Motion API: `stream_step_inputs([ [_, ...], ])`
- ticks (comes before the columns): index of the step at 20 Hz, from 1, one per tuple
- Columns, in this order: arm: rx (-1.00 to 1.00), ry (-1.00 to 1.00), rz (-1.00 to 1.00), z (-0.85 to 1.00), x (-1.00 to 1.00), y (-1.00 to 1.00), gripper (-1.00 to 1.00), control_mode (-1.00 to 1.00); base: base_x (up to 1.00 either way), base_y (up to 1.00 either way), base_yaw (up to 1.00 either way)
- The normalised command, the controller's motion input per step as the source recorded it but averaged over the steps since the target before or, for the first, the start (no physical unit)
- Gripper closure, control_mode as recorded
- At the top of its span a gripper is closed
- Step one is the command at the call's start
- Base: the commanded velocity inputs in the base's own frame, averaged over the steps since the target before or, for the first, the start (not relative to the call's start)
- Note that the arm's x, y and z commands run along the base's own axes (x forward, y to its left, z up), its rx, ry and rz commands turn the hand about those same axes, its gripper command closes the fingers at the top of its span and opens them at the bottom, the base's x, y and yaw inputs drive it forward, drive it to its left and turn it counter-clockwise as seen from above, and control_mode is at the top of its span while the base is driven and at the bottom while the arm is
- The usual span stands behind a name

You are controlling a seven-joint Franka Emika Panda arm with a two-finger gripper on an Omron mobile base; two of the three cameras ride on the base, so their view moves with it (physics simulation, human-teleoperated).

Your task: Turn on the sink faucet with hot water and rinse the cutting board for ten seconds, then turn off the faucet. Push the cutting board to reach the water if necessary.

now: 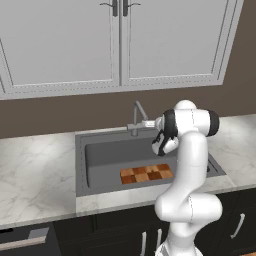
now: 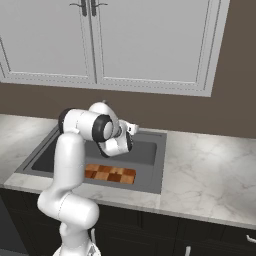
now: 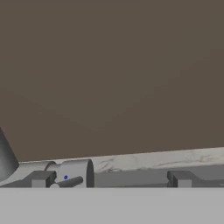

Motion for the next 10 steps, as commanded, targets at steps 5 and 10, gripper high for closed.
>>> stream_step_inputs([
  [5,0.00,0.00,0.00,-0.01,0.00,-0.24,-1.00,-1.00,0.00,0.00,0.00],
  [10,0.02,0.00,0.00,0.00,0.00,-0.43,-1.00,-1.00,0.00,0.00,0.00],
])
